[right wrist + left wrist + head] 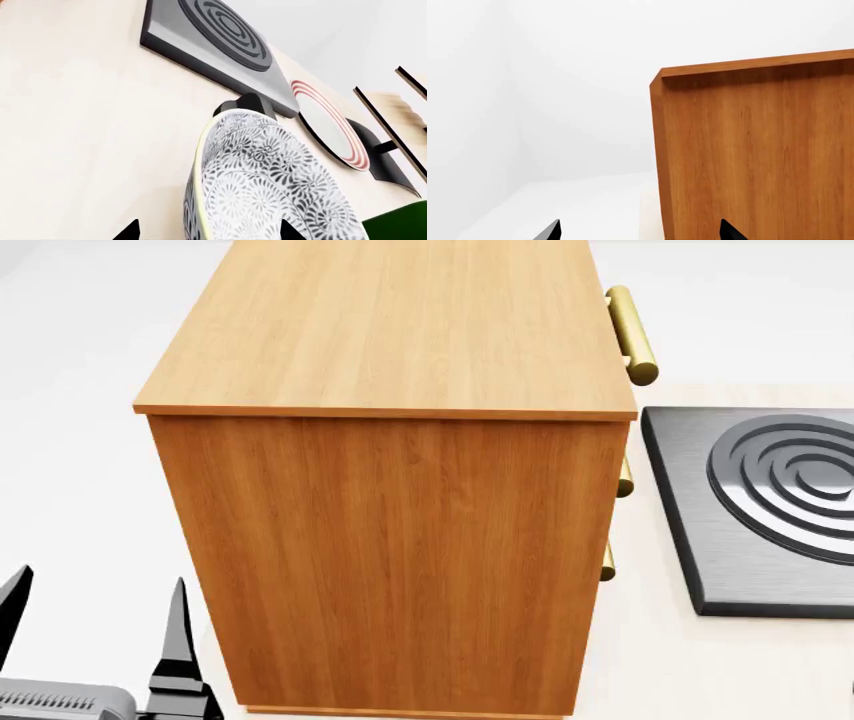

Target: Put the bowl on the top of the cabinet.

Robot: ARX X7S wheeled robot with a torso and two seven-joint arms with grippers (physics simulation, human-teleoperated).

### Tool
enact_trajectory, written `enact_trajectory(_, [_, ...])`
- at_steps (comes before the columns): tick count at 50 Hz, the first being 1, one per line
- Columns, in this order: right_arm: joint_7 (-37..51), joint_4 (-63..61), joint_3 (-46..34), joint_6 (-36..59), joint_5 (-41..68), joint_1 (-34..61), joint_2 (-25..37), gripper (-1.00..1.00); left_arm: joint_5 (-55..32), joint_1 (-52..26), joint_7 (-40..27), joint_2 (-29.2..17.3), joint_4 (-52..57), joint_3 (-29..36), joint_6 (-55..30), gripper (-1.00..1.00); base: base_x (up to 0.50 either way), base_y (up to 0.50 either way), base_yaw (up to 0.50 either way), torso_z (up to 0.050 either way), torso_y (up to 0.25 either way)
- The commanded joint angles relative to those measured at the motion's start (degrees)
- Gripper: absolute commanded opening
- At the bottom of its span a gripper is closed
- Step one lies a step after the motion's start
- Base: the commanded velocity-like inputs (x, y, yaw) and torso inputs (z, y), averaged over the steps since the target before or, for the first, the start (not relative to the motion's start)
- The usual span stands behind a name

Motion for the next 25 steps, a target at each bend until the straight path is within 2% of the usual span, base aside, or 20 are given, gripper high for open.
enact_trajectory(1, [-0.20,0.39,0.02,0.24,-0.05,0.16,-0.28,1.00,-0.10,-0.08,-0.21,-0.10,0.17,0.16,-0.16,1.00,0.00,0.00,0.00,0.000,0.000])
enact_trajectory(25, [-0.43,1.20,0.09,0.30,-0.42,0.26,-0.81,1.00,-0.26,-0.12,-0.52,-0.37,-0.10,0.29,0.23,1.00,0.00,0.00,0.00,0.000,0.000])
